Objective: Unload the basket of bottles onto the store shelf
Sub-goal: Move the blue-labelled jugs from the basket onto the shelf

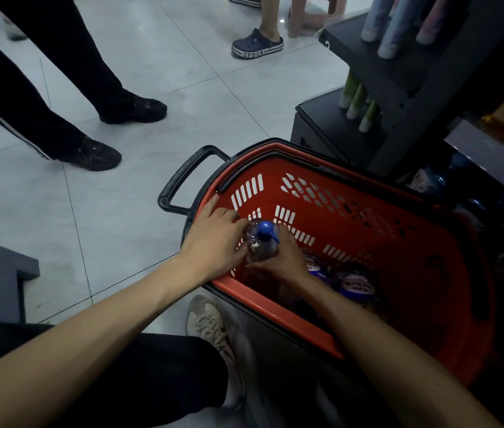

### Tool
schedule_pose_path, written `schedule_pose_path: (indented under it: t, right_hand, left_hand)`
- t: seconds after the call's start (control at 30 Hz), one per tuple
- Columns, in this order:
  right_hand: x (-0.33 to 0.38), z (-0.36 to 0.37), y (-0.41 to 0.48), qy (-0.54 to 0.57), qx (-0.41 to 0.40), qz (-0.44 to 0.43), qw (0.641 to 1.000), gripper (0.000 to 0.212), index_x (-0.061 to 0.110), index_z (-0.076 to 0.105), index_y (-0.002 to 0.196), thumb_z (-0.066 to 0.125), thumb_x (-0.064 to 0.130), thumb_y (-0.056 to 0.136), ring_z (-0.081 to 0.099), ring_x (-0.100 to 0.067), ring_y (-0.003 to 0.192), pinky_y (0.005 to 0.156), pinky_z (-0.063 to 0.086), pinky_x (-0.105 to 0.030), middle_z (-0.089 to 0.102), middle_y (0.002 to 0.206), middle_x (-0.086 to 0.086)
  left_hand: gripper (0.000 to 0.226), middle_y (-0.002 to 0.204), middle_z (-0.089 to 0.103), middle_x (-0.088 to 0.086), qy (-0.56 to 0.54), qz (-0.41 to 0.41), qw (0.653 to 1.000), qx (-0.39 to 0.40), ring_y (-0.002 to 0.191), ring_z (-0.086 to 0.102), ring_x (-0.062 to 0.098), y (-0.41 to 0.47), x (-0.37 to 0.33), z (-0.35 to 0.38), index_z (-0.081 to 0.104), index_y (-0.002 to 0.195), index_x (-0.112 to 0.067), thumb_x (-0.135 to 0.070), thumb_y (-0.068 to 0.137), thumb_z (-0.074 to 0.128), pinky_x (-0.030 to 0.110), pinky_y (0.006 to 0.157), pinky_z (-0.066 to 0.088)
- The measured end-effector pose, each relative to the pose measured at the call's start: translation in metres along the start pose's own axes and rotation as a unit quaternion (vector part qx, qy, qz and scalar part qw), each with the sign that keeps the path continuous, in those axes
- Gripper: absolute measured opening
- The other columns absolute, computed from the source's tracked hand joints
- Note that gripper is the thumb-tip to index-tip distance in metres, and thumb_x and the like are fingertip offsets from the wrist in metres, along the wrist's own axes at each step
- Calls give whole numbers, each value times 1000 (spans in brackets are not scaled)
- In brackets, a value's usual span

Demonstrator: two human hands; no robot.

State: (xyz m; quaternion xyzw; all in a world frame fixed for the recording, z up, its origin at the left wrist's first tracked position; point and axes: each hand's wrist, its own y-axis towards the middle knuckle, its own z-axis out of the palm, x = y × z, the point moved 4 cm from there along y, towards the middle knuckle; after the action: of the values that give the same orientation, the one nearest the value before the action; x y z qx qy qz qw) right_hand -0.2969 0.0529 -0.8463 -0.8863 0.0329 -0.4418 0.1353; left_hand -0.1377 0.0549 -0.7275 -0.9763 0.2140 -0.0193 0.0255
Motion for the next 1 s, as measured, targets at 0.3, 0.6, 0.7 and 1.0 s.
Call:
schedule_pose_path:
  t: [0.3, 0.6, 0.7, 1.0]
  right_hand:
    - [-12, -18, 2, 95, -4, 60, 994, 89, 20, 52, 138, 96, 18, 61, 65, -20, 112, 97, 56, -42, 67, 124, -1]
    - [32, -83, -16, 183, -48, 9, 982, 92, 21, 58, 135, 100, 26, 53, 66, -17, 113, 95, 55, -34, 68, 122, 3]
    - [57, -116, -25, 210, -70, -20, 975, 88, 20, 59, 133, 100, 19, 56, 69, -16, 110, 90, 59, -33, 69, 122, 3]
    - [114, -199, -61, 342, -131, -57, 929, 74, 12, 58, 132, 92, 7, 67, 76, -17, 95, 72, 60, -24, 73, 116, -5]
  left_hand:
    - [52, 125, 71, 3, -11, 4, 1000, -20, 125, 60, 23, -1, 0, -3, 67, 133, -22, -51, 95, 48, 49, 129, 15]
    - [64, 133, 67, 6, -57, -5, 997, -60, 130, 58, 25, -2, 0, -7, 48, 152, -17, -45, 95, 57, 46, 127, 22]
    - [66, 137, 65, 6, -100, -14, 993, -63, 132, 57, 25, -2, 1, -12, 44, 154, -18, -41, 94, 62, 44, 126, 24]
    - [67, 131, 66, -12, -540, -108, 833, -49, 122, 62, 6, 11, -11, -58, 56, 143, -33, -67, 86, 65, 43, 110, 50]
